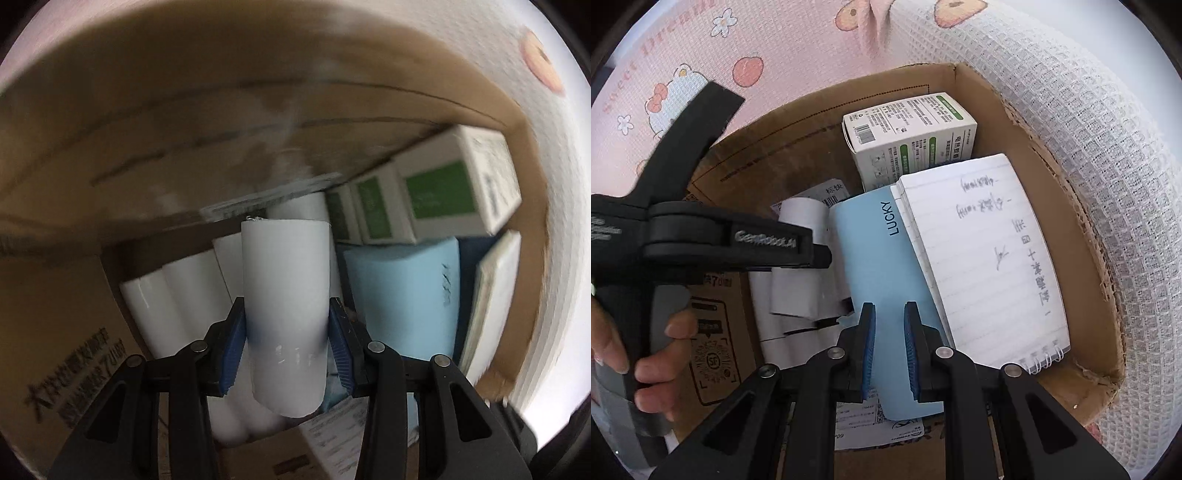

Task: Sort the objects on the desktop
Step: 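Lower the left gripper's roll into the box beside the others and open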

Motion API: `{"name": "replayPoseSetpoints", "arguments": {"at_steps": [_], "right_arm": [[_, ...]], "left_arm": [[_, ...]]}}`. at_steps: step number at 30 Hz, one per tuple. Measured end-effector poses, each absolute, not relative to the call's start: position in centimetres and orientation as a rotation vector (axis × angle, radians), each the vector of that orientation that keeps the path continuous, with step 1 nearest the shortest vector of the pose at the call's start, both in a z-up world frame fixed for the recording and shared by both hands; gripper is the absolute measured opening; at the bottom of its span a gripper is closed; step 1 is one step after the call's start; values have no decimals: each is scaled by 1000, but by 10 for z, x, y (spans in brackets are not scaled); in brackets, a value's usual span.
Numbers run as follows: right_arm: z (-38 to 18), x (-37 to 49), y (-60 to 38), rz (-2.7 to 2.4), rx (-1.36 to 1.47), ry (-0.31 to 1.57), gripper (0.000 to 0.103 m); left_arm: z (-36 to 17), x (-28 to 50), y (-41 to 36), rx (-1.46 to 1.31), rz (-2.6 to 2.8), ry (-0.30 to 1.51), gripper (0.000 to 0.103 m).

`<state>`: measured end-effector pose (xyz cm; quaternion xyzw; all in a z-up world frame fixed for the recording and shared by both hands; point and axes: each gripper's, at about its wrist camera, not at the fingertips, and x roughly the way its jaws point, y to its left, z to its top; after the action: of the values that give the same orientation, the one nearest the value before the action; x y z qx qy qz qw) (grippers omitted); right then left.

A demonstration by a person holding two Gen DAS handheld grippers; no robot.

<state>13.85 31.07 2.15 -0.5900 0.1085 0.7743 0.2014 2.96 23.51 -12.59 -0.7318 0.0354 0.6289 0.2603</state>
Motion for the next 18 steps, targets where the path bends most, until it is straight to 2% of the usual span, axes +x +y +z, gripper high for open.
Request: {"name": "replayPoseSetpoints", "arguments": {"at_steps": [18], "right_arm": [[28, 151, 318, 2160, -1684, 219, 13]], "left_arm": [[-122, 36, 209, -1992, 1722, -38, 50]]}}
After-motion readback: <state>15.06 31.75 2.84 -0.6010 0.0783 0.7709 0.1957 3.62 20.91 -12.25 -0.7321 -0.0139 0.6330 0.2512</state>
